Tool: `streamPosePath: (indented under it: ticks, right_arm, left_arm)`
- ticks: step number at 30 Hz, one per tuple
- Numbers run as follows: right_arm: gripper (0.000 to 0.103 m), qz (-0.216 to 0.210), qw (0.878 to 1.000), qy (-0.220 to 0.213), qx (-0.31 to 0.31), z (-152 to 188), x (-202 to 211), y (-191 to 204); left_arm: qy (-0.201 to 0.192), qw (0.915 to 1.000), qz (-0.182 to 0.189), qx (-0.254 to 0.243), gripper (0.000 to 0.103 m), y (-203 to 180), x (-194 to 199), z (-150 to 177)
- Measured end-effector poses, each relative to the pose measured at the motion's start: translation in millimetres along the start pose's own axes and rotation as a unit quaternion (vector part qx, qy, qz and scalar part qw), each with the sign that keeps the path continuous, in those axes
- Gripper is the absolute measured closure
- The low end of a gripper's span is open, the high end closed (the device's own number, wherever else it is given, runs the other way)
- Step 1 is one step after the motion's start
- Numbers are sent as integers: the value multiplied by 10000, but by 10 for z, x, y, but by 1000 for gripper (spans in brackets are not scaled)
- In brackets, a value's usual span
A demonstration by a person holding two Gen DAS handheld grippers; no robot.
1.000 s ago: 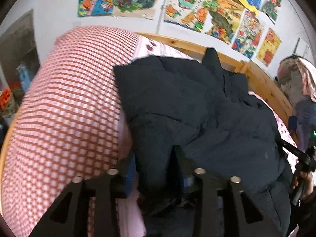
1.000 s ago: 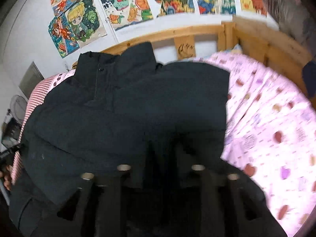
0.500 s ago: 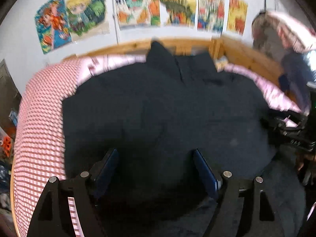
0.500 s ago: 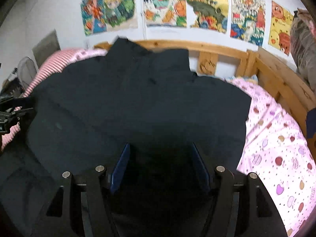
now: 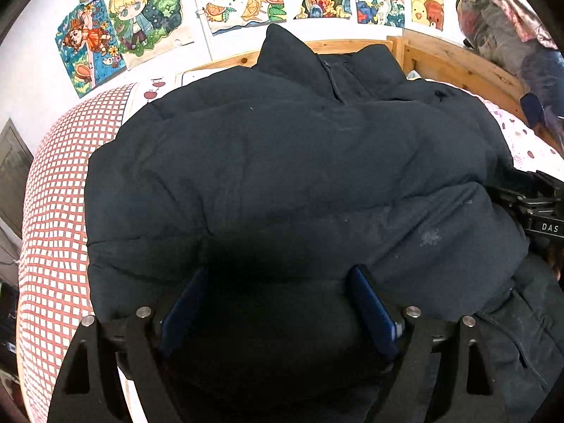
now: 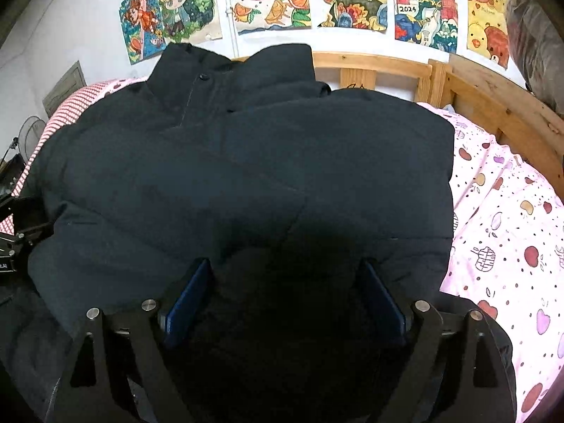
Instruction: Fold large clothes
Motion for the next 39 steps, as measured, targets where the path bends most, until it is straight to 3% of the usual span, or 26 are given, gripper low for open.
streamPosePath:
  ticks: [2, 5, 10, 13, 17, 20, 25, 30, 34, 36, 39]
  right_arm:
    - [20, -65, 9999, -62, -59, -8, 65, -21]
    - [20, -157, 9997, -53, -175, -21, 176, -74]
    - [20, -489, 9981, -102, -364, -130, 403, -115]
    - [20, -633, 9965, -142, -531, -351, 460, -152]
    - [19, -807, 9940, -228, -703, -839, 413, -163]
    - [19, -895, 9915, -183, -923, -1225, 215, -180]
    - [19, -1106, 9839, -50, -1406, -1773, -399, -213]
    - [21, -1185, 9697, 14, -2135, -2027, -1103, -273]
    - [37, -1229, 9653, -56, -2304, -2152, -1453, -256]
    - [46, -1229, 9643, -66, -2345, -2180, -1572, -249]
    - [79, -1154, 9649, -25, -2359, -2146, -1677, -241]
  left_arm:
    - [12, 10000, 46, -29, 11, -2, 19, -12]
    - [-4, 9999, 102, -63, 9, -2, 128, -60]
    - [-115, 9980, 555, 287, 9, 62, 370, -267]
    - [-282, 9941, 758, 729, 9, 201, 446, -566]
    - [-557, 9908, 595, 1080, 8, 434, 381, -1049]
    - [-740, 9863, 526, 1378, 8, 535, 213, -1487]
    - [-965, 9750, 752, 1854, 8, 547, -262, -2069]
    - [-893, 9763, 820, 1792, 9, 344, -783, -2406]
    - [-954, 9779, 769, 1694, 9, 265, -996, -2576]
    - [-1059, 9764, 776, 1713, 15, 261, -1045, -2644]
    - [-996, 9732, 993, 1818, 50, 250, -1112, -2679]
Point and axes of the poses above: each gripper's, at about its wrist camera, not at the fingertips, and x roughly against the way its jaws point, y to its left, z to its underside, the point moved 8 cm from there along -x, roughly the way its jaws point, and after that the axes turned 1 degree about z, right-handed, at the moved point
